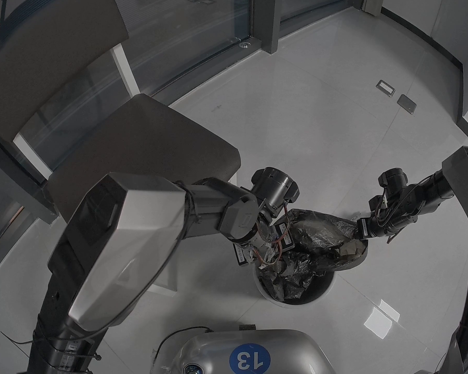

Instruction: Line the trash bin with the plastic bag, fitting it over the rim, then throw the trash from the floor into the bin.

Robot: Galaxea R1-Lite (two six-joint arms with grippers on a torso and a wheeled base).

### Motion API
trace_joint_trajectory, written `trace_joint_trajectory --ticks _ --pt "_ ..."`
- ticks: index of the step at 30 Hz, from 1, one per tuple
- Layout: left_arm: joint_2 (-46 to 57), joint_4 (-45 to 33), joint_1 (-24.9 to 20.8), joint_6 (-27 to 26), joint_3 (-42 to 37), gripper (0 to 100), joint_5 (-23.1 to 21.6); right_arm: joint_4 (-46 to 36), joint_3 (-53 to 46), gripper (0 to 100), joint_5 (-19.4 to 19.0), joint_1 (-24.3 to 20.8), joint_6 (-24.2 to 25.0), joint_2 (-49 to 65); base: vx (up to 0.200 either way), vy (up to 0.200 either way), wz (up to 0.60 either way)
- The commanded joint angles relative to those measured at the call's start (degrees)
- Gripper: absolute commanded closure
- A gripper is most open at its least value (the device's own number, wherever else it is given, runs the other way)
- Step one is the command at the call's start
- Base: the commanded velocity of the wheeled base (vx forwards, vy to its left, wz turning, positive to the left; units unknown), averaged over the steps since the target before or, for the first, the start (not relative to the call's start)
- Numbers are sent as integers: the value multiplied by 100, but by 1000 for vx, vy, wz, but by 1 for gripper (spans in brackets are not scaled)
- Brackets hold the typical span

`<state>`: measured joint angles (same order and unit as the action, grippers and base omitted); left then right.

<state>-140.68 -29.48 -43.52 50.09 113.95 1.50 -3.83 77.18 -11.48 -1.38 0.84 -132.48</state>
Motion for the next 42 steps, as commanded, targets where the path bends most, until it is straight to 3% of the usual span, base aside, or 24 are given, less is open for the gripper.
trace_joint_trajectory --ticks 1,7,8,19,30,42 --pt "-65 12 -7 1 22 100 -1 22 96 100 -3 76 -5 -147 0 0 0" --pt "-153 100 -16 27 65 100 -1 58 324 100 6 59 -40 -279 0 0 0" --pt "-179 109 -16 36 65 100 -1 75 368 0 15 50 -23 -296 0 0 0" --pt "-355 205 -78 62 65 100 -18 392 324 0 15 -20 -75 -68 0 0 0" --pt "-302 126 -174 71 65 100 17 383 -1293 0 -232 -873 -735 881 0 0 0" --pt "-126 82 -236 9 -145 100 79 392 -1583 0 -319 -1321 -1235 864 0 0 0"
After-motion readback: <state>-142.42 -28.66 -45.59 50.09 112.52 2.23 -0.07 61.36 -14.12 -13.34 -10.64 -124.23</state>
